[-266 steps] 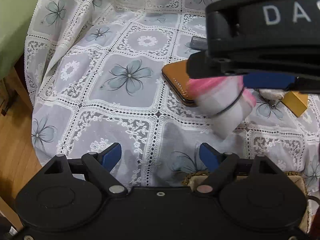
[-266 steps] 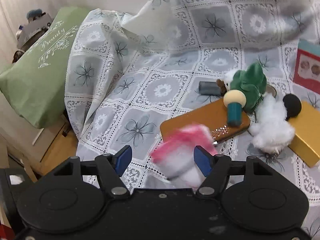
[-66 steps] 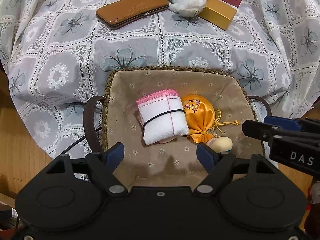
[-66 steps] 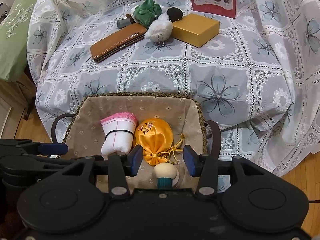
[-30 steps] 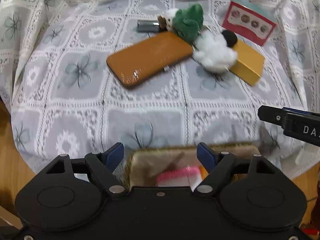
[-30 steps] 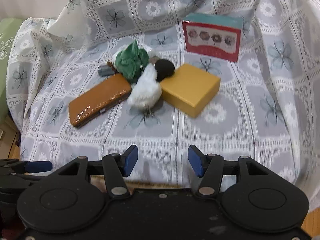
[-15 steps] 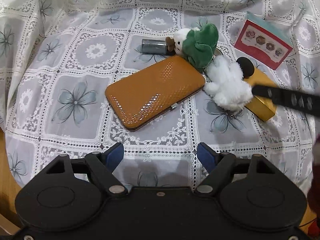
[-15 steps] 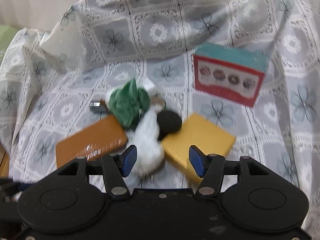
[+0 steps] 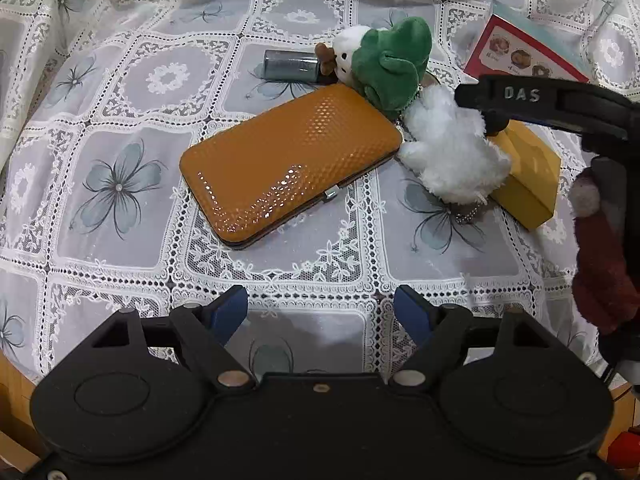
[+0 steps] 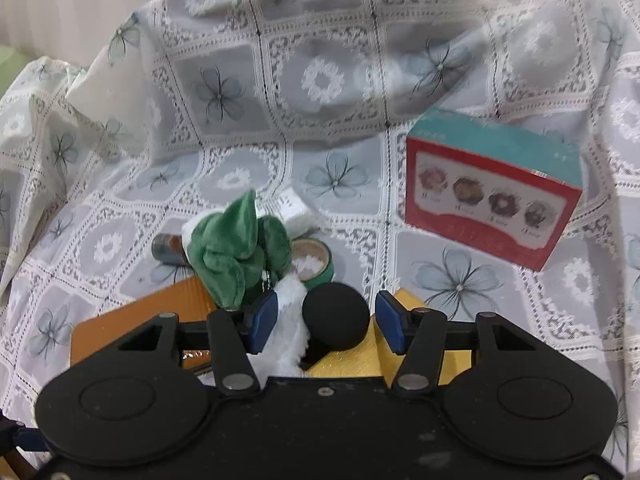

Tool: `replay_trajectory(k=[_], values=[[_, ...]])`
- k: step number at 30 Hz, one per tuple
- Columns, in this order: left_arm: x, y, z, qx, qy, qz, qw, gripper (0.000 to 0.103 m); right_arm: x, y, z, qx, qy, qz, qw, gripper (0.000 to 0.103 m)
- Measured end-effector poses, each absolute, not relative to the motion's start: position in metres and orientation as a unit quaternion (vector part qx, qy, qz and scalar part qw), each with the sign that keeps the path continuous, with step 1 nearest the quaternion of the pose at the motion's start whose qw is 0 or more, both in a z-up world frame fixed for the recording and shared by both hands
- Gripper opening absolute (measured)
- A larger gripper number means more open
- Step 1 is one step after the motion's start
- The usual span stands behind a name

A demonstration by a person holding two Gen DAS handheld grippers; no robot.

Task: Organize soft objects
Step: 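Grasp the white fluffy plush with the right tool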

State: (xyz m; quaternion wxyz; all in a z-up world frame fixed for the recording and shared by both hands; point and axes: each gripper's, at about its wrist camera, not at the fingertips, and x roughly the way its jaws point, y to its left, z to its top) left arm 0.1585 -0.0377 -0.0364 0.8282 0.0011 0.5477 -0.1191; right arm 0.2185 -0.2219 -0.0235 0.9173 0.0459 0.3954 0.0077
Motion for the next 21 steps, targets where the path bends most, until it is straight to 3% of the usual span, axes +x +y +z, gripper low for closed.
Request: replay_trajectory(k=[9, 21], values=[[0.156, -0.038, -0.035, 0.002, 0.549, -0.119, 0.827, 0.076, 0.220, -0.228, -0.021, 0.075, 0.385, 0.009, 0.920, 0.036], [0.153, -0.043, -0.032, 0.009, 0.546, -0.123, 0.829, 0.076, 0.246, -0.265, -0.014, 0.132, 0.383, -0.020, 0.914, 0.036]])
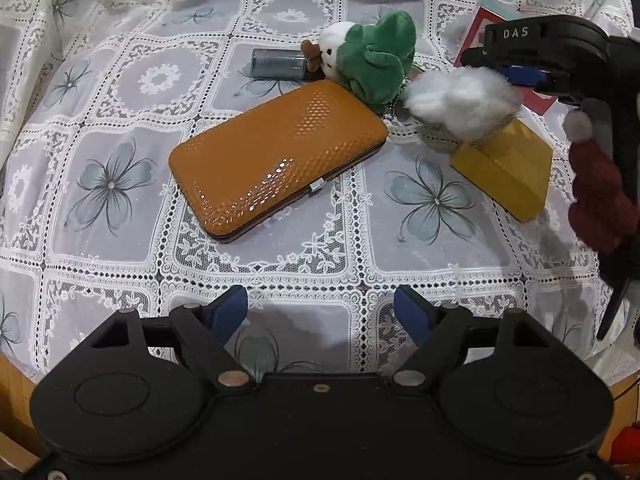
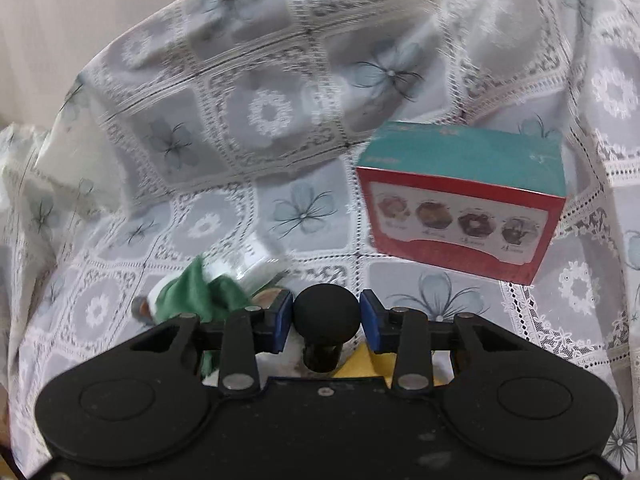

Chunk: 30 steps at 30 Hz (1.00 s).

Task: Organize soft objects
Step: 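Grasp the white fluffy plush with the right tool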

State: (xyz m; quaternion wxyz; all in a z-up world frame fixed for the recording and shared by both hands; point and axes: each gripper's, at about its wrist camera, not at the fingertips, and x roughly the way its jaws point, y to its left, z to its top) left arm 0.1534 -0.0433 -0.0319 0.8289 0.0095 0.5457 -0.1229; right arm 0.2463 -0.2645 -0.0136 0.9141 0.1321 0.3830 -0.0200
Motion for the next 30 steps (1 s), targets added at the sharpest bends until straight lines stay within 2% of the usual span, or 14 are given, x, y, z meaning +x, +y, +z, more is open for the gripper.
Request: replay_trajectory(k=[12, 13, 15, 16, 20, 23, 30], values=[[0.159, -0.063, -0.029, 0.027, 0.541, -0.135, 0.830, 0.076, 0.252, -0.314, -0.028, 0.175, 0.386, -0.113, 0.899, 0.038], [0.159, -0.065, -0.030, 0.028, 0.541, -0.136, 0.829, 0.076, 0.248, -0.315, -0.026, 0.178, 0.381, -0.113, 0.900, 0.042], [0.158, -0.068, -0.031, 0.030, 0.542, -0.139, 0.828, 0.076, 0.241, -0.312, -0.020, 0.182, 0.368, -0.101, 0.906, 0.057], [0.157, -0.069, -0.031, 0.031, 0.543, -0.139, 0.827, 0.076, 0.236, -0.309, -0.017, 0.182, 0.356, -0.093, 0.912, 0.067], [0.153, -0.071, -0.032, 0.034, 0.546, -0.142, 0.825, 0.076, 0.219, -0.289, -0.003, 0.162, 0.316, -0.050, 0.933, 0.091], [0.151, -0.071, -0.031, 0.035, 0.546, -0.142, 0.825, 0.076, 0.216, -0.268, 0.002, 0.124, 0.313, -0.008, 0.942, 0.097], [0.148, -0.063, -0.027, 0.029, 0.539, -0.135, 0.831, 0.076, 0.231, -0.233, -0.015, 0.035, 0.345, 0.023, 0.938, 0.096]])
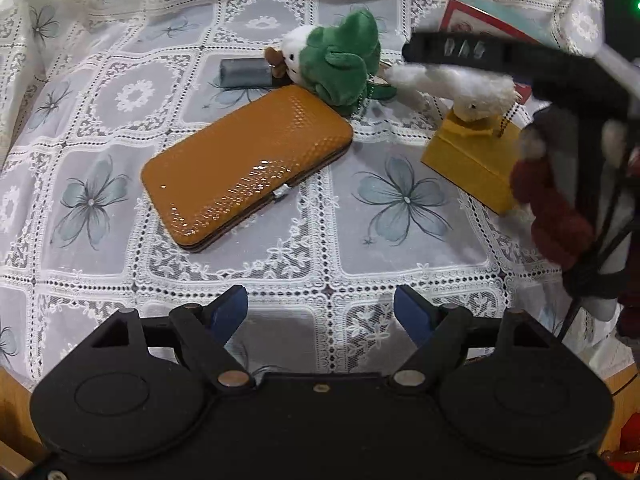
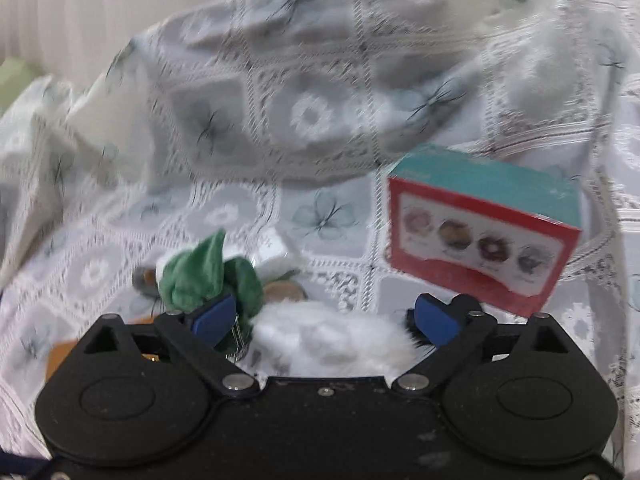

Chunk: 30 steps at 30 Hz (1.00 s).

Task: Organize soft objects
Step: 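Grasp the white fluffy plush with the right tool, then grasp the green-and-white plush toy with the left tool while the right tool holds the white plush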

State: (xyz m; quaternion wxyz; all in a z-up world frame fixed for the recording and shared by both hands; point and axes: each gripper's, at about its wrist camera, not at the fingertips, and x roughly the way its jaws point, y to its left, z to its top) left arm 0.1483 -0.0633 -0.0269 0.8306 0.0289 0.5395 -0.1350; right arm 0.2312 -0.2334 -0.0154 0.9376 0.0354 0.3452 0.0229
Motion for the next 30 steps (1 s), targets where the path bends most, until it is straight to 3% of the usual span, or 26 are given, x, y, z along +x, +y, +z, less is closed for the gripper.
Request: replay_trajectory(k=[4, 13, 25, 27, 28, 30], values=[[0.153, -0.055, -0.023, 0.020, 0.531, -0.127, 0.838, 0.076, 0.238, -0.235, -0.026, 0.031, 0.357, 0.020, 0.934, 0.095], [0.187, -0.039, -0.008, -0.007, 0.482, -0.101, 0.870, 0.078, 0.241, -0.237, -0.039, 0.045, 0.356, -0.004, 0.933, 0.058], [0.253, -0.048, 0.015, -0.047, 0.424, -0.080, 0.901, 0.079, 0.232, -0.241, -0.030, 0.080, 0.327, -0.007, 0.942, 0.056], [0.257, -0.056, 0.015, -0.044, 0.414, -0.094, 0.905, 0.084, 0.229, -0.244, -0.027, 0.089, 0.320, -0.012, 0.943, 0.056], [0.258, -0.060, 0.014, -0.039, 0.410, -0.100, 0.906, 0.091, 0.227, -0.246, -0.025, 0.096, 0.315, -0.015, 0.944, 0.056], [0.258, -0.071, 0.011, -0.021, 0.400, -0.113, 0.909, 0.092, 0.223, -0.251, -0.019, 0.112, 0.305, -0.024, 0.946, 0.056]])
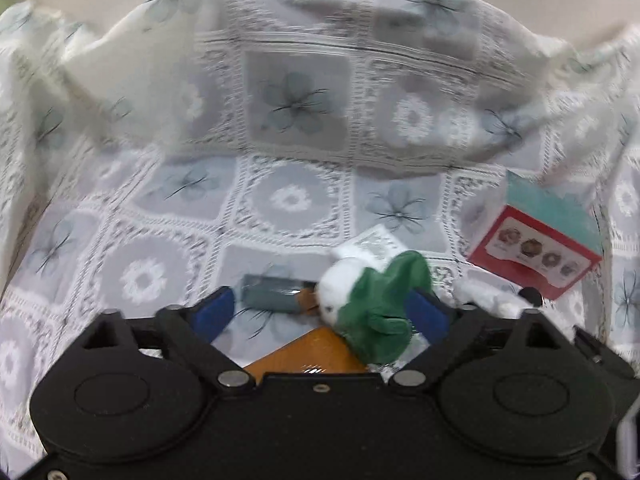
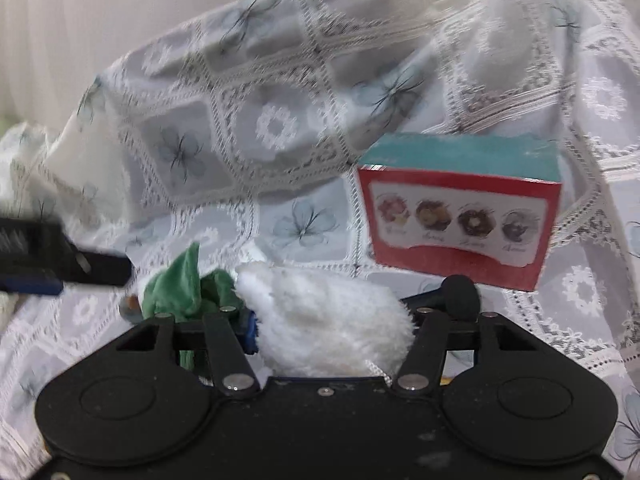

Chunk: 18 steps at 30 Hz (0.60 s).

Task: Organize soft objects
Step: 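Grasp the green-and-white plush toy with the left tool while the right tool holds the white plush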

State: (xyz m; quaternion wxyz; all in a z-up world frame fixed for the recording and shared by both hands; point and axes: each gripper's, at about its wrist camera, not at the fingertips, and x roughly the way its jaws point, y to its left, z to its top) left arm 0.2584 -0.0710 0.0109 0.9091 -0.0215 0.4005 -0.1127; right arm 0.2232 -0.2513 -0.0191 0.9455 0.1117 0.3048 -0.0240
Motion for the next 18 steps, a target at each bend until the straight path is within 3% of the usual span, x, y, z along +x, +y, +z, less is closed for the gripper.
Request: replay_trajectory(k=[18], values=[[0.292, -0.119, -0.036, 0.072, 0.399, -0.139, 0.904, 0.092, 0.213, -0.279, -0.016, 0.142, 0.294, -0.058, 0.943, 0.056]])
